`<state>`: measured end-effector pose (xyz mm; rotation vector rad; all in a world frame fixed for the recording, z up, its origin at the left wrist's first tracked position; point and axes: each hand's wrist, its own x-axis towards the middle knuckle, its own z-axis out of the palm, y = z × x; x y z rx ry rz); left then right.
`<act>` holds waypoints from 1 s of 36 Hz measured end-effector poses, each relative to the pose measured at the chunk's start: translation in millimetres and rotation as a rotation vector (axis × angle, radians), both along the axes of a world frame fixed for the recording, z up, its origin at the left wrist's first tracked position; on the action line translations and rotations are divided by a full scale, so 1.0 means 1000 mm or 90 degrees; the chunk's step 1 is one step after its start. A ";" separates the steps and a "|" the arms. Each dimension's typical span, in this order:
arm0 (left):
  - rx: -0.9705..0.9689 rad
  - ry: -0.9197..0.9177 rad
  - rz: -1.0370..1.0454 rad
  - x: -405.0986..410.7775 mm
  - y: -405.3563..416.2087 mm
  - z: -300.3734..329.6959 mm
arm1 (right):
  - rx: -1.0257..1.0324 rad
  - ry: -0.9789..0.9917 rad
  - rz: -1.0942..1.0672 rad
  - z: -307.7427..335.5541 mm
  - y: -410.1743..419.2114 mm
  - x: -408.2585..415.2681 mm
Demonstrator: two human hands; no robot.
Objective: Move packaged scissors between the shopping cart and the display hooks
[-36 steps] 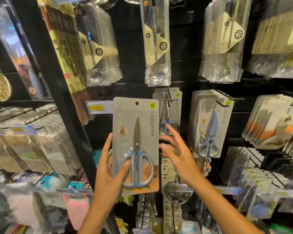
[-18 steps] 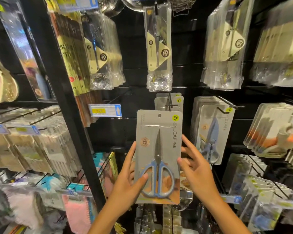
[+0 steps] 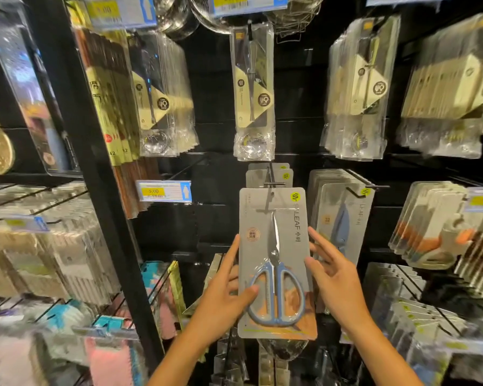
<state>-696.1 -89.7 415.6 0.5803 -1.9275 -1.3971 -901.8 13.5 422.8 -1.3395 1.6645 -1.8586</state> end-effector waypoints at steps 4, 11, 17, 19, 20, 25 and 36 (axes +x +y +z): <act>0.003 -0.001 0.006 -0.002 -0.002 -0.005 | 0.017 0.007 0.025 -0.003 -0.002 -0.001; -0.038 -0.071 0.027 -0.006 -0.015 -0.016 | 0.079 0.033 0.091 -0.022 -0.021 0.003; -0.065 -0.120 0.023 -0.019 -0.041 -0.009 | 0.099 0.085 0.069 -0.033 -0.052 -0.001; -0.073 -0.134 0.016 -0.026 -0.051 -0.006 | 0.100 0.097 0.054 -0.032 -0.064 -0.005; -0.079 -0.138 0.010 -0.029 -0.056 -0.005 | 0.101 0.099 0.046 -0.032 -0.070 -0.007; -0.077 -0.151 -0.013 -0.047 -0.087 -0.002 | 0.108 0.110 0.004 -0.028 -0.100 -0.016; -0.066 -0.200 0.018 -0.085 -0.136 0.009 | 0.193 0.122 -0.059 -0.014 -0.149 -0.045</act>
